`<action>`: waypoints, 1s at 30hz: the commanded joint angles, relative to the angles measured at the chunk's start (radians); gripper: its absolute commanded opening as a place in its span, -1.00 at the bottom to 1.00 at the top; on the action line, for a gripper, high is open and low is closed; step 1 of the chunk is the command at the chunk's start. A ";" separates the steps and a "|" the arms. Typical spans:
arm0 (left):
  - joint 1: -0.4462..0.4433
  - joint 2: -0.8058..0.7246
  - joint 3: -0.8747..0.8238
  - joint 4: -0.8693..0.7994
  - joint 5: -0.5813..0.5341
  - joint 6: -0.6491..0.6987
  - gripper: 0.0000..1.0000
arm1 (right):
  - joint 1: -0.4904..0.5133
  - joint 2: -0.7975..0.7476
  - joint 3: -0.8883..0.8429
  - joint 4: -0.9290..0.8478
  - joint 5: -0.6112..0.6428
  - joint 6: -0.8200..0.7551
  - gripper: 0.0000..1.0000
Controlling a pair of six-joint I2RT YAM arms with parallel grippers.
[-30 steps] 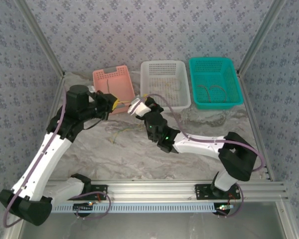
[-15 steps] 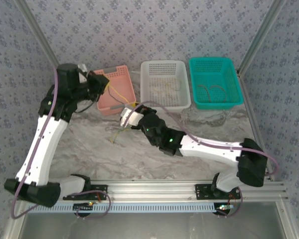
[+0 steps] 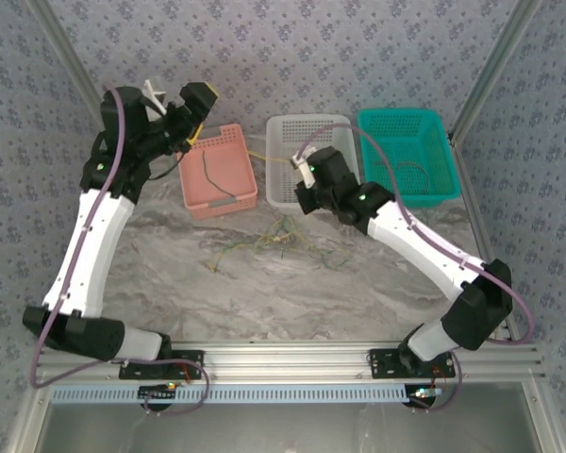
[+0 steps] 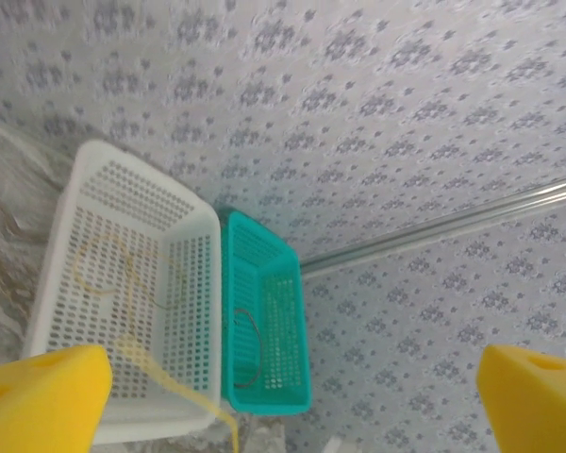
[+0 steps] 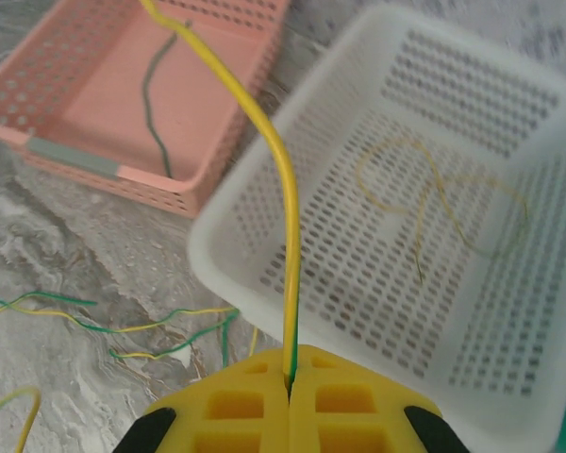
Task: Untangle the cables
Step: Straighten the cable, then place the cable in the container.
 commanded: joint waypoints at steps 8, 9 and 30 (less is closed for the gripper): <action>-0.033 -0.397 -0.450 -0.173 -0.077 0.195 0.81 | -0.282 0.151 0.263 -0.137 -0.121 0.249 -1.00; -0.045 -0.417 -0.492 -0.191 -0.081 0.201 0.80 | -0.297 0.181 0.292 -0.133 -0.122 0.255 -1.00; -0.169 -0.545 -0.818 -0.251 -0.164 0.223 0.64 | -0.387 0.723 0.655 -0.287 -0.130 0.212 -1.00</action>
